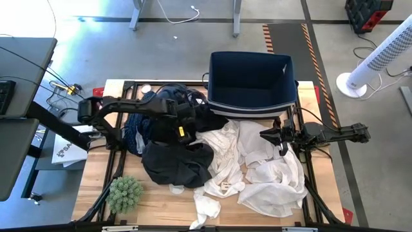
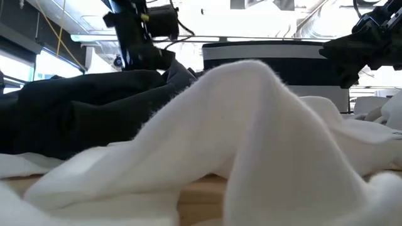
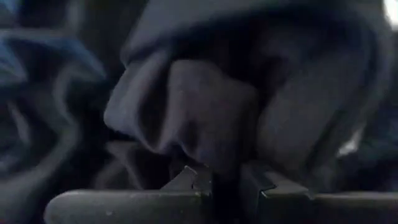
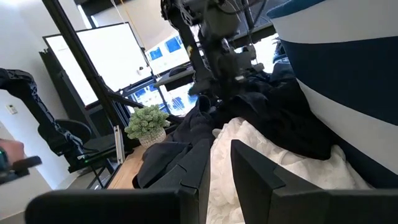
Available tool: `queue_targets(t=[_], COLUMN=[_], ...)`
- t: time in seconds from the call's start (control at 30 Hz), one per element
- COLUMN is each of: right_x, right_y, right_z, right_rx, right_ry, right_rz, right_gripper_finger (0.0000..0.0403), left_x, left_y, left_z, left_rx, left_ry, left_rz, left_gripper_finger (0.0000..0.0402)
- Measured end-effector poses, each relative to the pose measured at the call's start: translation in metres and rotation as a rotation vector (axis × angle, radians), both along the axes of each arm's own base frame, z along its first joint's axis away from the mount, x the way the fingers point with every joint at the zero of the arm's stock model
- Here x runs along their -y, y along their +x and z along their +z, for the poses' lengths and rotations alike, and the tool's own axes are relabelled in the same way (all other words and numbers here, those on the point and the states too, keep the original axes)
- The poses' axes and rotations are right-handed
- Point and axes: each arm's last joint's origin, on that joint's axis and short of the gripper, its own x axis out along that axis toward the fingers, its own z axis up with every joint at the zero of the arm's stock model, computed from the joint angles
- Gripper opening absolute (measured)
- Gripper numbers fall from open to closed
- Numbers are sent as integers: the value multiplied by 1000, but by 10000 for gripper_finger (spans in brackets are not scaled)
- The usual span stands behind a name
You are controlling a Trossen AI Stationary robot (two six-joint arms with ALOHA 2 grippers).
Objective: Sort clothes
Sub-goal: Put the black shirt into the blue laundry organizer
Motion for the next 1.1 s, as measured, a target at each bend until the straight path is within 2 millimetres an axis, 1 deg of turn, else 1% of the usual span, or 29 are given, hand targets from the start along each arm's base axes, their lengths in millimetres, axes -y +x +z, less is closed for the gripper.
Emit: queue_targets(t=[0.1,0.2,0.33,0.43,0.5,0.57,0.67,0.8,1.0,1.1], right_x=[0,0,0,0,0,0,0,0,0,0], right_y=[0,0,0,0,0,0,0,0,0,0], right_z=[0,0,0,0,0,0,0,0,0,0], right_rx=[-1,-3,-3,-3,-5,-6,-6,-5,-3,-3], right_ry=[-24,-67,-79,-87,-120,-142,-149,-149,-98,-96], right_rz=[-1,-2,-3,-6,-10,-11,-12,-13,-12,-12], right_gripper_finger=[59,59,59,59,59,59,59,59,59,59], left_x=[7,12,17,19,19,18,15,6,-22,-39], left_y=[-10,-24,-47,-63,-70,-72,-68,-54,-25,-11], left_z=[37,85,154,203,232,257,288,318,351,363], left_rx=[44,158,400,603,748,900,1134,1421,1880,2030], left_ry=[-52,-95,-132,-115,-70,-20,53,187,436,530], left_rz=[-31,-46,-18,27,64,88,110,132,125,69], left_gripper_finger=[10,9,9,9,9,9,8,8,8,8])
